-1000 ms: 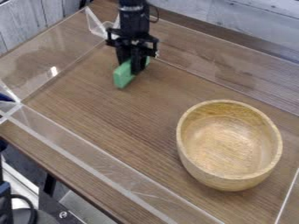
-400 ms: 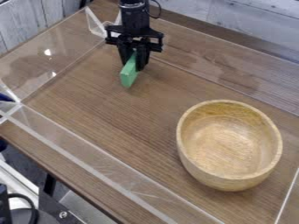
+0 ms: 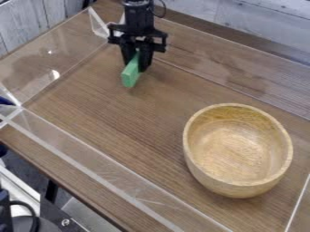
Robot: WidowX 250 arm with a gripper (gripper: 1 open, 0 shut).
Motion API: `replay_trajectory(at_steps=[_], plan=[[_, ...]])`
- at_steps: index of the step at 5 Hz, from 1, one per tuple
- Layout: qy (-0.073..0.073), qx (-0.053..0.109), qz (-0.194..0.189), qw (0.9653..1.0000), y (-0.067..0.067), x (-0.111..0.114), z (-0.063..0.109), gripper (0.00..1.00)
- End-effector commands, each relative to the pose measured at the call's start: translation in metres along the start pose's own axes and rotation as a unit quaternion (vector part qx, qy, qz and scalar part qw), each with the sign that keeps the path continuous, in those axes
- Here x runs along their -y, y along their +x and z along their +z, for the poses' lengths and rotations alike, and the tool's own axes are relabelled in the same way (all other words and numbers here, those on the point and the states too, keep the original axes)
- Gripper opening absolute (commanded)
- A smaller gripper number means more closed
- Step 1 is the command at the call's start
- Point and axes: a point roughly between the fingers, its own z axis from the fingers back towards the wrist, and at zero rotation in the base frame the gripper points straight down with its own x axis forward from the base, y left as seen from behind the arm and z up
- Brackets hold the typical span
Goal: Remove the green block from inside the brown bowl and put it on the table
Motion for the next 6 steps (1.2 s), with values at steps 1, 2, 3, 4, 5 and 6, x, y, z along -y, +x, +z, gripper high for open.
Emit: replay_trajectory(at_steps=[1, 2, 3, 4, 5, 6], plan=[[0.015, 0.037, -0.001, 0.9992, 0.012, 0.000, 0.020, 0.00], [0.021, 0.029, -0.001, 0.9994, 0.017, -0.001, 0.008, 0.00], [0.024, 0.023, 0.000, 0.9995, 0.021, -0.002, -0.002, 0.00], [0.027, 0.007, -0.004, 0.9996, 0.023, -0.006, 0.001, 0.00], [0.029, -0.009, -0.008, 0.9995, 0.024, -0.009, 0.007, 1.00], [0.015, -0.016, -0.016, 0.9996, 0.023, -0.010, 0.012, 1.00]])
